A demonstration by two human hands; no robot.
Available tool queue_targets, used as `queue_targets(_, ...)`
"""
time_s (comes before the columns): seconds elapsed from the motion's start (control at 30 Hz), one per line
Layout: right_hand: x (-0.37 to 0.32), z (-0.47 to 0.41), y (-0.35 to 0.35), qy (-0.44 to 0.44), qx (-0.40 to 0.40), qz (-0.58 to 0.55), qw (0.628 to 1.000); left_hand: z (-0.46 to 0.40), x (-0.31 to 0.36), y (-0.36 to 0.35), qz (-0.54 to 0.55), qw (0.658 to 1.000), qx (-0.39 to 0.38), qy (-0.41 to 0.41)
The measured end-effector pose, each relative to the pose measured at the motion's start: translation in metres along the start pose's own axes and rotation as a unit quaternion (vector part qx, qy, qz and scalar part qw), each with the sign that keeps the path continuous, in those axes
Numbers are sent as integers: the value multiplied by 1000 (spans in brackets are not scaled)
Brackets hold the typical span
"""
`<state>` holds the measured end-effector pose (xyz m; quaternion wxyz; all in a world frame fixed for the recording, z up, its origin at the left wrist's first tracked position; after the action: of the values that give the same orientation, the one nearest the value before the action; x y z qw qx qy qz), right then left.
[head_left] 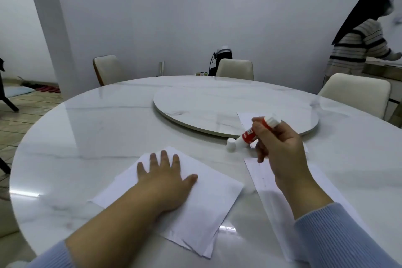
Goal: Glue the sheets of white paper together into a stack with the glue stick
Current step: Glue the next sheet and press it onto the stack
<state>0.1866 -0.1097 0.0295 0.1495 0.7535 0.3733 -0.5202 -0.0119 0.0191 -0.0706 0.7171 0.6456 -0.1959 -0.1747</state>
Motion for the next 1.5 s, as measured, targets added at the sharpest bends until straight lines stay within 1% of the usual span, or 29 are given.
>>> queue_targets(0.1, 5, 7, -18, 17, -57, 76, 995, 0, 15, 1, 2, 988, -45, -147)
queue_targets(0.13, 8, 9, -24, 14, -69, 94, 993, 0, 19, 5, 13, 982, -50, -182)
queue_targets(0.17, 11, 11, -29, 13, -79, 109, 991, -1, 22, 8, 32, 978, -43, -199)
queue_targets(0.2, 13, 13, -34, 13, -87, 123, 989, -3, 23, 12, 57, 979, -22, -194)
queue_targets(0.27, 19, 17, -43, 17, -105, 165, 981, -5, 23, 12, 86, 984, 22, -156)
queue_targets(0.3, 23, 19, -48, 19, -117, 192, 974, -4, 25, 7, 70, 986, 26, -149)
queue_targets(0.37, 30, 22, -57, 24, -141, 238, 961, -3, 29, -3, 25, 986, 17, -161)
queue_targets(0.43, 34, 23, -62, 28, -151, 258, 954, -3, 28, -5, 18, 985, 11, -171)
queue_targets(0.63, 50, 23, -69, -7, -209, 284, 936, -1, 29, -2, 21, 984, 23, -174)
queue_targets(0.73, 42, 24, -67, -8, -224, 275, 935, -2, 28, -2, 24, 984, 16, -174)
queue_targets(0.83, 30, 32, -69, -25, -286, 251, 925, -5, 28, -3, 27, 984, 9, -177)
queue_targets(0.97, 28, 47, -67, -99, -396, 225, 885, -10, 26, -4, 35, 982, 8, -185)
queue_targets(1.1, 32, 68, -71, -161, -502, 214, 822, -14, 25, -5, 37, 981, 10, -189)
queue_targets(1.2, 34, 85, -73, -189, -571, 212, 770, -13, 26, -5, 31, 981, 11, -189)
queue_targets(1.23, 33, 89, -74, -190, -585, 197, 763, -13, 26, -5, 29, 981, 13, -189)
queue_targets(1.27, 31, 87, -75, -188, -582, 167, 773, -12, 28, -3, 27, 981, 8, -192)
queue_targets(1.3, 28, 79, -74, -188, -554, 123, 802, -10, 30, -2, 26, 979, -5, -204)
queue_targets(1.33, 25, 66, -71, -190, -502, 64, 842, -7, 33, -2, 25, 975, -25, -221)
queue_targets(1.4, 20, 32, -54, -178, -353, -59, 917, -3, 39, 5, 21, 968, -47, -244)
queue_targets(1.43, 19, 18, -42, -167, -276, -108, 940, -3, 39, 9, 19, 972, -37, -232)
queue_targets(1.5, 20, -1, -19, -142, -154, -161, 965, -7, 28, 17, 19, 990, 18, -139)
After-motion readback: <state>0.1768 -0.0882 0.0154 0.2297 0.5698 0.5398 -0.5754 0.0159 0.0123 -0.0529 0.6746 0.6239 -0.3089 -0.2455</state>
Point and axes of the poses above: each hand's wrist, its own z-axis away from the middle knuckle, its own y-axis out of the back of the hand, x = y × z, the point moved 10 cm from there along -z, towards the middle knuckle, and after that the axes turned 4 degrees about x, right-handed, at the moved point
